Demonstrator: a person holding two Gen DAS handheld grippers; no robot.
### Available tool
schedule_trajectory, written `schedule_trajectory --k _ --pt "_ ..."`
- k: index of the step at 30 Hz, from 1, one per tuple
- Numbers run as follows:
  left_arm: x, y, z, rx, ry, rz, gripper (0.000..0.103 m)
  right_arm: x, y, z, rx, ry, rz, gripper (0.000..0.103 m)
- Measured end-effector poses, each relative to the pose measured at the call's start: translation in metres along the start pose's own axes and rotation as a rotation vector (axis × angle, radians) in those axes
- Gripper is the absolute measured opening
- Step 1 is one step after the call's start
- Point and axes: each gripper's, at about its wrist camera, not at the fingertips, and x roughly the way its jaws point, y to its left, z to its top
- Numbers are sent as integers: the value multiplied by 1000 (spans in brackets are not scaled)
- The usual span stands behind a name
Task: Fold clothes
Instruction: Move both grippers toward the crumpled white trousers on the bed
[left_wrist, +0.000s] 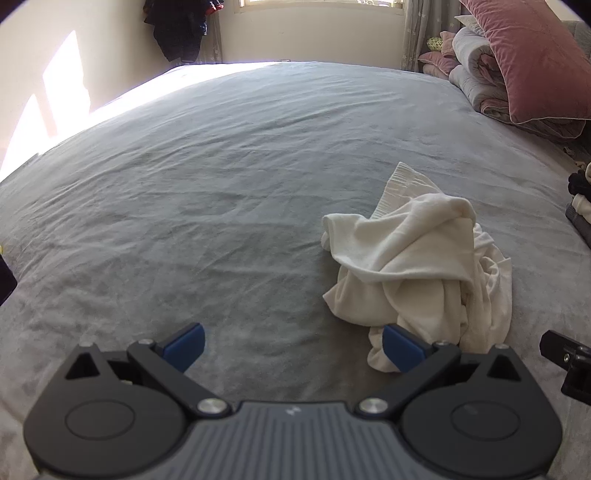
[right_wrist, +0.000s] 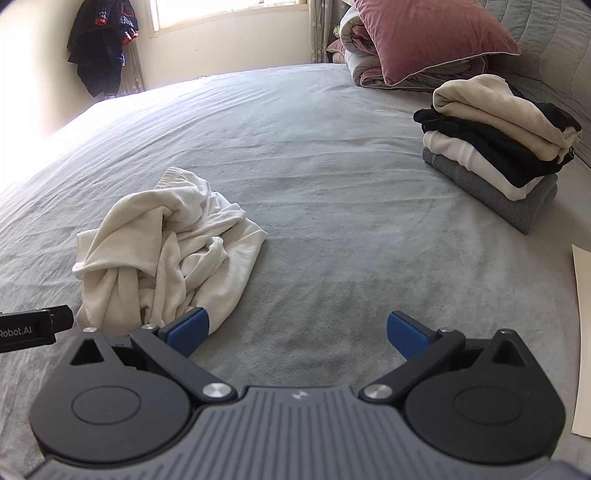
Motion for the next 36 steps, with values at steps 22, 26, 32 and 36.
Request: schedule_trajectory --k 22,26,32,36 --pt "30 26 -12 30 55 44 103 21 10 -7 -22 124 1 103" --pt "43 32 -21 14 96 35 103 30 7 -11 -10 164 -9 103" --pt "45 37 -32 22 55 -8 103 32 11 -19 -60 143 -35 103" --pt "43 44 -30 14 59 -53 103 32 11 -22 -64 122 -37 103"
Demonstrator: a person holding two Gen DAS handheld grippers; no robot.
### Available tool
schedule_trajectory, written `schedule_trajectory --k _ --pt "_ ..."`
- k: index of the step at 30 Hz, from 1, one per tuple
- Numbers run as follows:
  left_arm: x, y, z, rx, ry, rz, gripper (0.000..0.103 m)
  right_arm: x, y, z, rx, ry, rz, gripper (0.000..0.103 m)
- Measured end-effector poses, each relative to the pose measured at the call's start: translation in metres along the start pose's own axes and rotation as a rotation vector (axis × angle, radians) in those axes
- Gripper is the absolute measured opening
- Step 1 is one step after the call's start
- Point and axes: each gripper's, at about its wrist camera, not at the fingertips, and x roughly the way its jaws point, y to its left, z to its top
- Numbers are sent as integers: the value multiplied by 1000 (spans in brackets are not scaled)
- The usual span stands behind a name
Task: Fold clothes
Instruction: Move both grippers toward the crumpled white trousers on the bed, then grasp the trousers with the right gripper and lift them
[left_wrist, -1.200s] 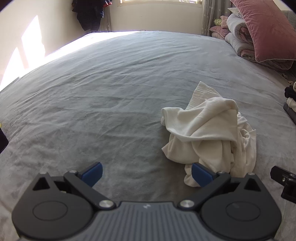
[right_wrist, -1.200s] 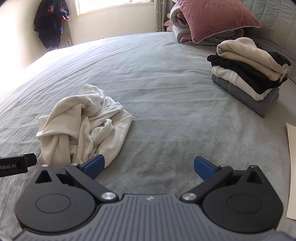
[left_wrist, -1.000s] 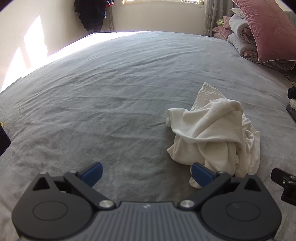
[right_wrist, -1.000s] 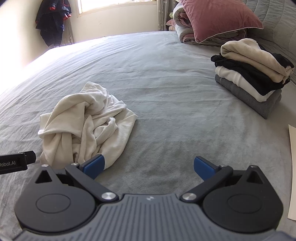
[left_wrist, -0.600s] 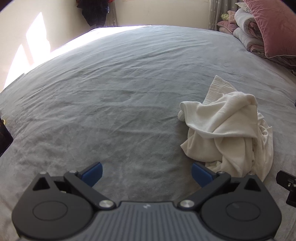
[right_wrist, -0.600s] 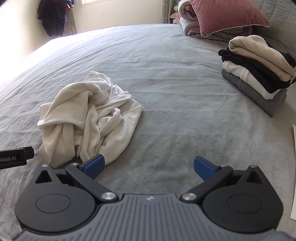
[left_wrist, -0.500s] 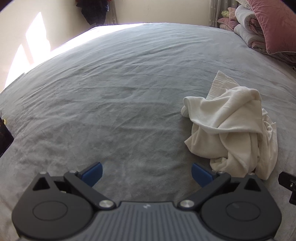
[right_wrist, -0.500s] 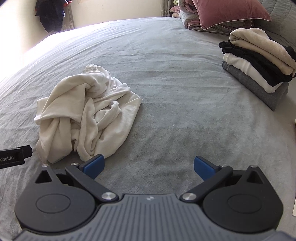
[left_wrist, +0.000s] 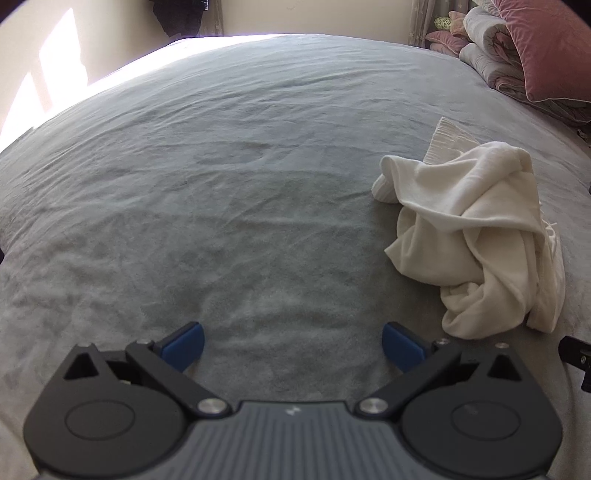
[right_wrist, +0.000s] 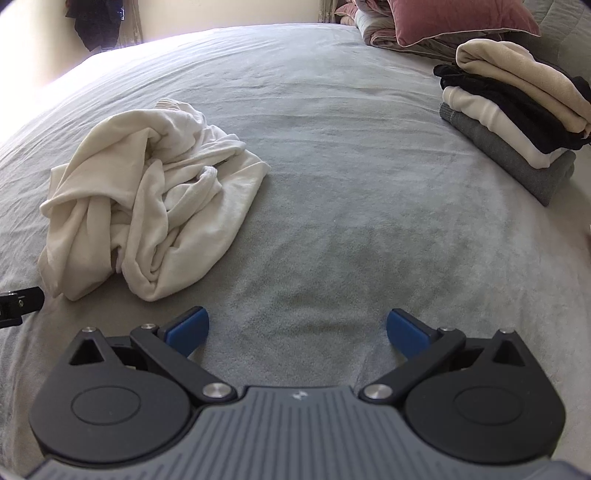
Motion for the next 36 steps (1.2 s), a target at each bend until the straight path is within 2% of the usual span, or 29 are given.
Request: schedule_trajectory --k 5,8,10,13,16,18,22,25,27,28,29,36 --pt "-7 15 7 -42 6 -49 102 -7 1 -2 -2 -25 27 103" --pt "-13 30 18 -107 9 -122 102 -20 2 1 15 -48 104 103" --pt "-16 39 24 -145 3 -179 102 -26 12 7 -9 -68 135 103" --pt "-17 45 30 -170 -3 -186 102 -31 35 19 -72 -100 162 101" --pt "-17 48 33 -182 -4 -173 102 -35 57 32 -136 -132 189 93" --pt "-16 51 36 -182 -1 -181 102 -37 72 39 -180 -150 203 82" --pt "-15 60 41 -205 6 -189 102 -30 100 45 -289 -187 176 75" --pt "-16 70 43 -250 13 -210 102 -21 112 49 -330 -181 152 55" --pt "-17 74 43 -274 18 -231 102 -19 115 51 -325 -166 167 22" --pt "-17 76 43 -285 22 -242 102 -19 116 53 -320 -161 176 13" --pt "-17 77 43 -293 25 -249 102 -19 115 53 -311 -155 189 11" --pt "-13 79 42 -325 52 -280 102 -47 100 38 -252 -85 308 10"
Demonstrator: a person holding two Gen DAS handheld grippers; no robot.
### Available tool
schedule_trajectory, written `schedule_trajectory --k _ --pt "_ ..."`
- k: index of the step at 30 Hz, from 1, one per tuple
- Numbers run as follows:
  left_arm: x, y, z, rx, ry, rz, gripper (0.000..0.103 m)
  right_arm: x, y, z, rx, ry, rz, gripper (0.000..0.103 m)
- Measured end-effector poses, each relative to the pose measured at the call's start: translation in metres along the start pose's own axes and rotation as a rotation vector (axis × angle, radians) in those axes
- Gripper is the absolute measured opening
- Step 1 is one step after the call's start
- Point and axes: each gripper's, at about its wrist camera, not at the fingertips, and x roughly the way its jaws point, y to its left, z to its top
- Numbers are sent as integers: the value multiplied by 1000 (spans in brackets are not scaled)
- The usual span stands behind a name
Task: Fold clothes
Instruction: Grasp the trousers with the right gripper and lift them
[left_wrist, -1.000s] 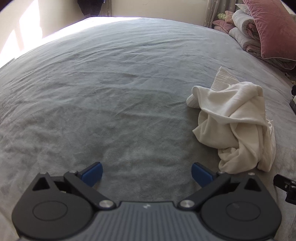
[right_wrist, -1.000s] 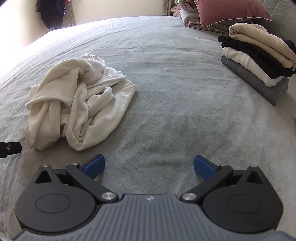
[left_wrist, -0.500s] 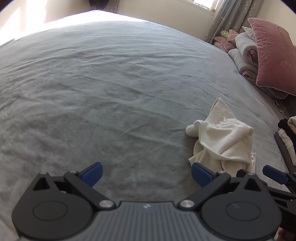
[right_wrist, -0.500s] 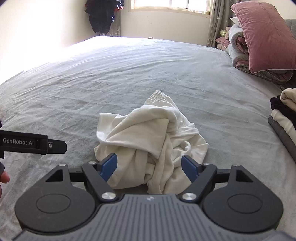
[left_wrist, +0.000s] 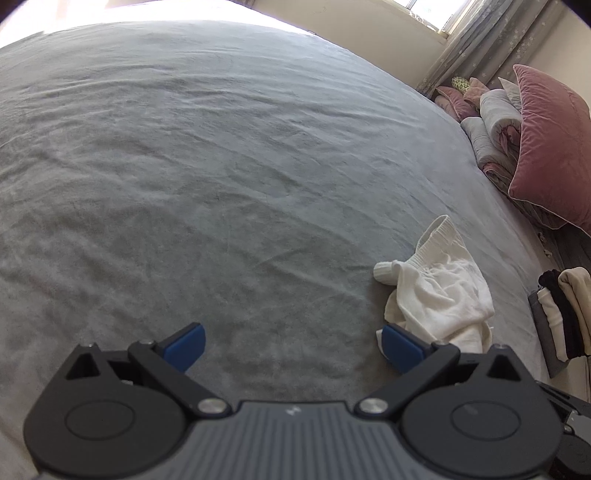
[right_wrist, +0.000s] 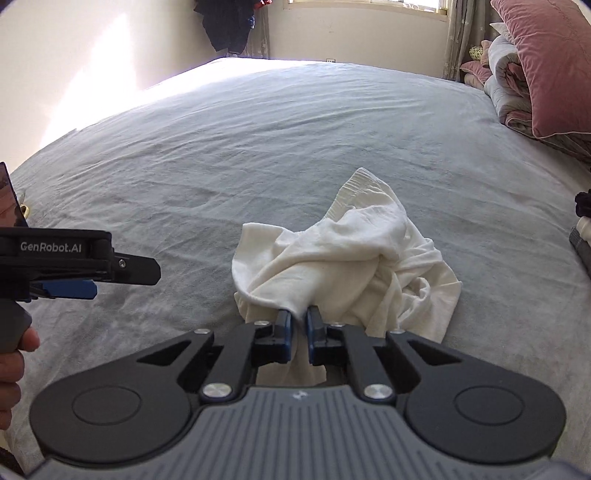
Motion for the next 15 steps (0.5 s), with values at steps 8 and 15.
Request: schedule_trajectory --k 8,15 --pt "11 -12 -5 -15 47 -68 99 -39 2 -21 45 68 119 10" --pt "23 -15 -7 -44 109 -117 86 -73 2 -44 71 172 224 10"
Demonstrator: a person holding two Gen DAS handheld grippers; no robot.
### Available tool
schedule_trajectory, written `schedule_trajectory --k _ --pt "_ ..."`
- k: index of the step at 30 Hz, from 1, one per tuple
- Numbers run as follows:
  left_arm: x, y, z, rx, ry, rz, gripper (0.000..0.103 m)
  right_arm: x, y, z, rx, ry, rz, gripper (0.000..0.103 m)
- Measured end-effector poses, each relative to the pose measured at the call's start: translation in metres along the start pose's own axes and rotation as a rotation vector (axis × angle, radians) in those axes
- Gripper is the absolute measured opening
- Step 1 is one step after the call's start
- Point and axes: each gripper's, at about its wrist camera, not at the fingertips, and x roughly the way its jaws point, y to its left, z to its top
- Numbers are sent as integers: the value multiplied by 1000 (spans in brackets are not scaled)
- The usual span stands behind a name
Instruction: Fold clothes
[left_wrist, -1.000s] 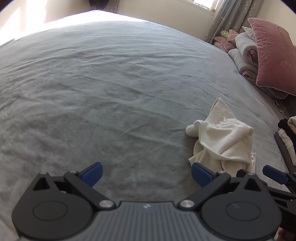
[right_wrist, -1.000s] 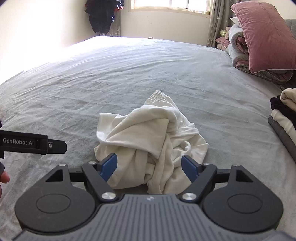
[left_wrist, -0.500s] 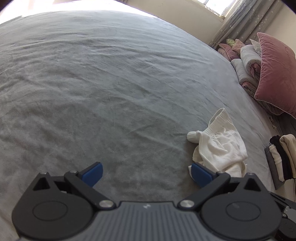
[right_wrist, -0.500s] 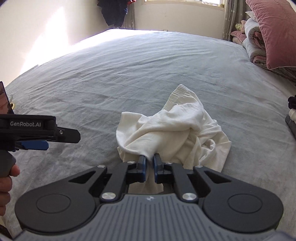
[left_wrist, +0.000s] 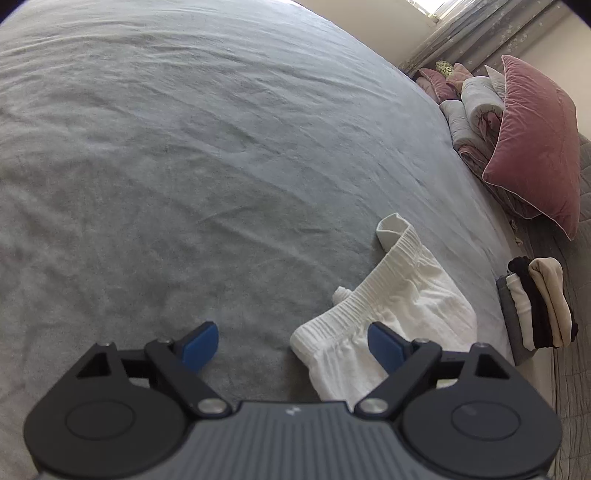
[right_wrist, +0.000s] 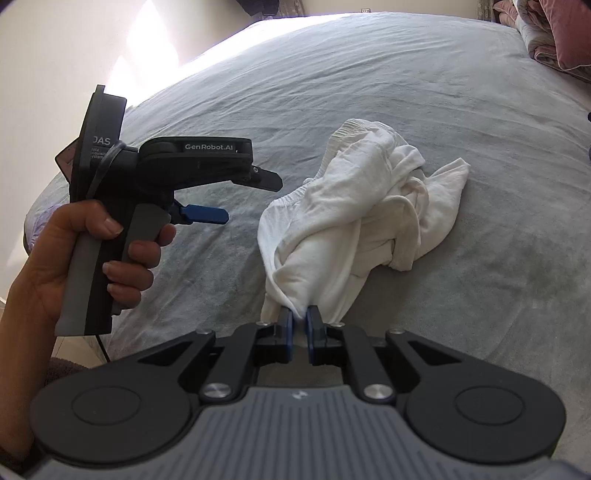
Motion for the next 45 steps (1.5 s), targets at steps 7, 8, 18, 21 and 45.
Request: schedule_trajectory --k 7,8,18,21,45 --pt "-2 4 -4 12 18 -3 86 3 -7 -4 -2 60 -21 14" --pt "-4 7 -4 0 26 -16 86 3 -8 -2 2 62 -22 16" --pt "-1 38 -13 -195 131 -182 75 -9 -34 50 46 -65 -47 59" --pt "1 40 -14 -237 142 -201 73 4 -51 79 110 -75 -41 59" --pt "12 28 -25 -173 118 -168 14 165 -70 193 156 108 -349 46"
